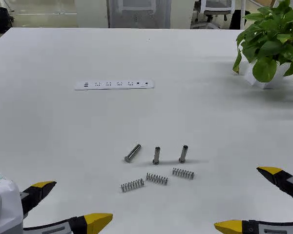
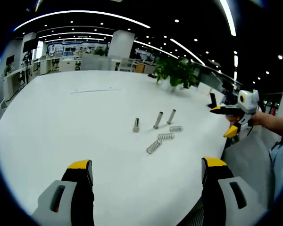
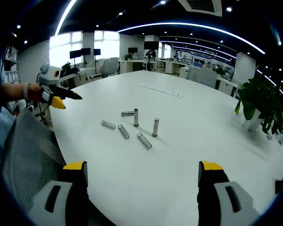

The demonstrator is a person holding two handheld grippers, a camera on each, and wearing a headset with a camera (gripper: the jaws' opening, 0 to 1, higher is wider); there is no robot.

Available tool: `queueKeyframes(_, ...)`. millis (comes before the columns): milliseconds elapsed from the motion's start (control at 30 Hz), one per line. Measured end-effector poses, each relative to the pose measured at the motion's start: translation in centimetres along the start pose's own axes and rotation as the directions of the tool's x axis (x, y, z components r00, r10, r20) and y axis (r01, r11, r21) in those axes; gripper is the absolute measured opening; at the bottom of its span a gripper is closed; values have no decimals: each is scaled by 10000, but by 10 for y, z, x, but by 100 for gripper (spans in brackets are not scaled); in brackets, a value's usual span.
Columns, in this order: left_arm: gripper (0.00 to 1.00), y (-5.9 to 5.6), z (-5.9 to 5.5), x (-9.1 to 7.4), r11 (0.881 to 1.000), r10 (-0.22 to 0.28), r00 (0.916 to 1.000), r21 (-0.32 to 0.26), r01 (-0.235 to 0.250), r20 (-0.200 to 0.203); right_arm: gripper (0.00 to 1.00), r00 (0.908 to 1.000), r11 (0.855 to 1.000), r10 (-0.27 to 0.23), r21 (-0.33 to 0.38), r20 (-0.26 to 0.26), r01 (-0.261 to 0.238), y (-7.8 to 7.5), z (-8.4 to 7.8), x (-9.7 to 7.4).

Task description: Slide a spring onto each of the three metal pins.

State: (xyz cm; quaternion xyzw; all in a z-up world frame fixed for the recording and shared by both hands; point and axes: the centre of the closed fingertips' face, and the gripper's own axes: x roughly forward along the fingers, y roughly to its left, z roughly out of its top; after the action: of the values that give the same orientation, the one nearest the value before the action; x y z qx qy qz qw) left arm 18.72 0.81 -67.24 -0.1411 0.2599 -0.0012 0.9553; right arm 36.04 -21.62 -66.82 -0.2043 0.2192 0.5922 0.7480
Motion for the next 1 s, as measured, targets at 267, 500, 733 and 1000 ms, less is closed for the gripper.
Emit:
queueKeyframes(267,97,1,1,4,9998,-134,9996,139,137,-236,99,10000,10000,7,-20,8,-7,1,0,1)
queueKeyframes(500,93,7,9,14,9979,-290,9968,553,332,-746,98,10000,10000,31,50,29,-31,2,-1,5)
queueKeyframes(733,94,9,33,31,9885,-449,9909,1374,624,-1271,98,9999,9999,118,23,5,-118,4,-2,6)
queueKeyframes(1000,90,10,58,59,9718,-721,9808,2085,1099,-1811,98,10000,9999,89,69,19,-89,3,-2,4)
